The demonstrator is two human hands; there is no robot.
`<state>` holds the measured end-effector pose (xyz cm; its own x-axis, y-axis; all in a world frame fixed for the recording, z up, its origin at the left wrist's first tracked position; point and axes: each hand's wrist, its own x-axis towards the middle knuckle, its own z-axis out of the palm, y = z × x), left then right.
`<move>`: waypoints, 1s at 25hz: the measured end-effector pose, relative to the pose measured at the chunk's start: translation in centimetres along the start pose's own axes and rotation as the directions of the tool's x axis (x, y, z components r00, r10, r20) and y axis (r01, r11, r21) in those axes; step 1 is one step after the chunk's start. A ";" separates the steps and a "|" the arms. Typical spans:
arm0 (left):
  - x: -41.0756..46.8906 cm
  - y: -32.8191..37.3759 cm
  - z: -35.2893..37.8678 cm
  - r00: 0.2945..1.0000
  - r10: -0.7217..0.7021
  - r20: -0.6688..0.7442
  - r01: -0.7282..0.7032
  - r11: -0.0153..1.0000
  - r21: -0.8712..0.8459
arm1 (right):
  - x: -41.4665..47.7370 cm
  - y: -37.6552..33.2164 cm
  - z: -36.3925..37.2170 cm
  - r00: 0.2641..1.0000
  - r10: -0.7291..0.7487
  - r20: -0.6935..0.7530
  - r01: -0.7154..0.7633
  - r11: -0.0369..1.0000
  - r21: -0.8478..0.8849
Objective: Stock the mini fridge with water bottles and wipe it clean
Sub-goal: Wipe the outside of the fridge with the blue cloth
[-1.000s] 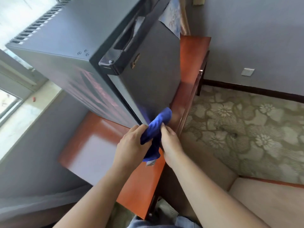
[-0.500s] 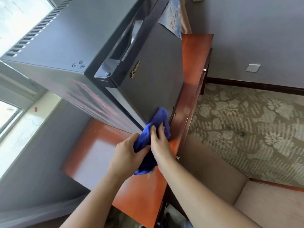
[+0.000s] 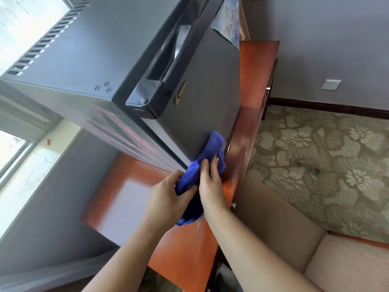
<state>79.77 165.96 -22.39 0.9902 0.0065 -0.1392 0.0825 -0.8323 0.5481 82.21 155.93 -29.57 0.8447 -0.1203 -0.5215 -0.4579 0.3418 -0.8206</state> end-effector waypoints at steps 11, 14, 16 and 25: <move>1.4 -1.1 3.1 0.942 -0.219 0.255 0.279 0.931 -0.234 | 1.9 2.5 -5.1 0.947 0.298 -0.123 -0.305 0.952 -0.042; 0.3 0.0 1.9 0.855 -0.345 0.388 0.516 0.651 -0.557 | 0.4 2.9 -8.2 0.926 0.367 -0.086 -0.369 0.929 -0.010; 0.2 0.5 1.5 0.750 -0.404 0.523 0.661 0.477 -0.579 | -1.0 2.4 -9.6 0.881 0.472 0.041 -0.474 0.878 0.066; 1.4 0.9 2.4 0.709 -0.219 0.670 0.701 0.328 -0.634 | -1.4 -4.7 -6.4 0.983 0.031 -0.182 -0.004 0.989 0.145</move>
<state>80.94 163.94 -24.05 0.6087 -0.1849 -0.7715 0.7919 0.0829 0.6049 81.41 148.57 -26.52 0.7654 -0.2777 -0.5805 -0.4166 0.4737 -0.7759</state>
